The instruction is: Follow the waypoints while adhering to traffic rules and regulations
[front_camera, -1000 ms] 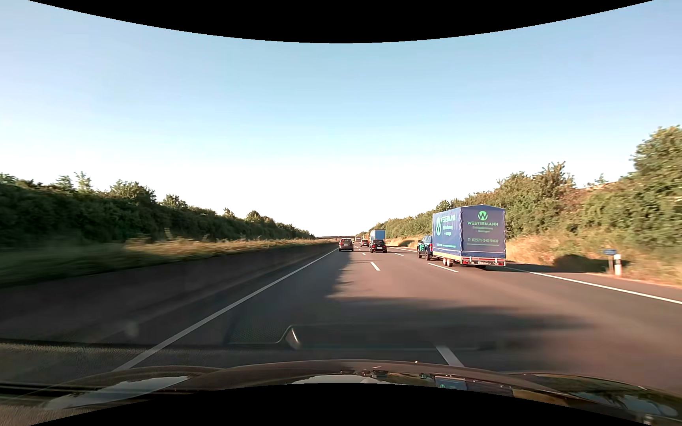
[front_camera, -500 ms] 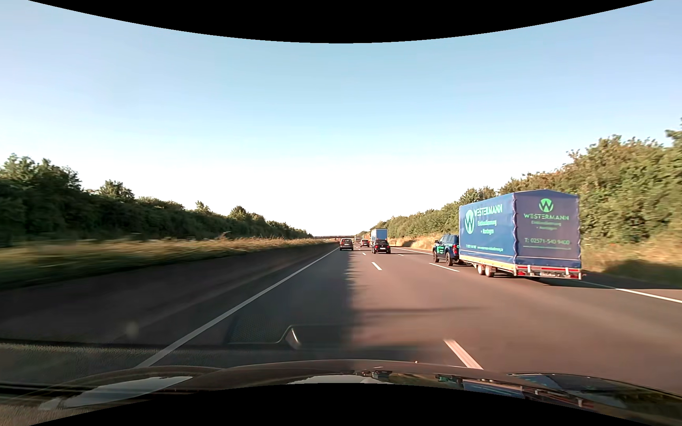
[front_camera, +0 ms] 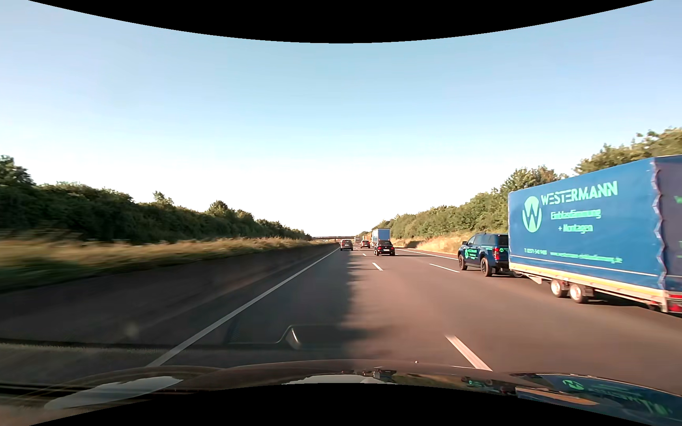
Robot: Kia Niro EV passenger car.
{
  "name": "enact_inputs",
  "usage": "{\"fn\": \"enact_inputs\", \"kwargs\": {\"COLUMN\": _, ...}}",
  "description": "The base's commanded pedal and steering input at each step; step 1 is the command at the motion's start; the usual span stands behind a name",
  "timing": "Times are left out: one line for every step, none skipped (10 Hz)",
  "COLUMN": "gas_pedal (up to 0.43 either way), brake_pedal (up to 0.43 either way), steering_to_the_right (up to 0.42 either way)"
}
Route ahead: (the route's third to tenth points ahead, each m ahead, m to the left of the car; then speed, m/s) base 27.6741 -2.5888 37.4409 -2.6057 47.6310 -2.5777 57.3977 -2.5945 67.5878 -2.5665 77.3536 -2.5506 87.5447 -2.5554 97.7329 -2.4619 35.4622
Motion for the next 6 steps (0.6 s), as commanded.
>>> {"fn": "enact_inputs", "kwargs": {"gas_pedal": 0.331, "brake_pedal": 0.000, "steering_to_the_right": -0.001}}
{"fn": "enact_inputs", "kwargs": {"gas_pedal": 0.331, "brake_pedal": 0.000, "steering_to_the_right": -0.001}}
{"fn": "enact_inputs", "kwargs": {"gas_pedal": 0.331, "brake_pedal": 0.000, "steering_to_the_right": -0.001}}
{"fn": "enact_inputs", "kwargs": {"gas_pedal": 0.331, "brake_pedal": 0.000, "steering_to_the_right": -0.001}}
{"fn": "enact_inputs", "kwargs": {"gas_pedal": 0.331, "brake_pedal": 0.000, "steering_to_the_right": -0.001}}
{"fn": "enact_inputs", "kwargs": {"gas_pedal": 0.331, "brake_pedal": 0.000, "steering_to_the_right": -0.001}}
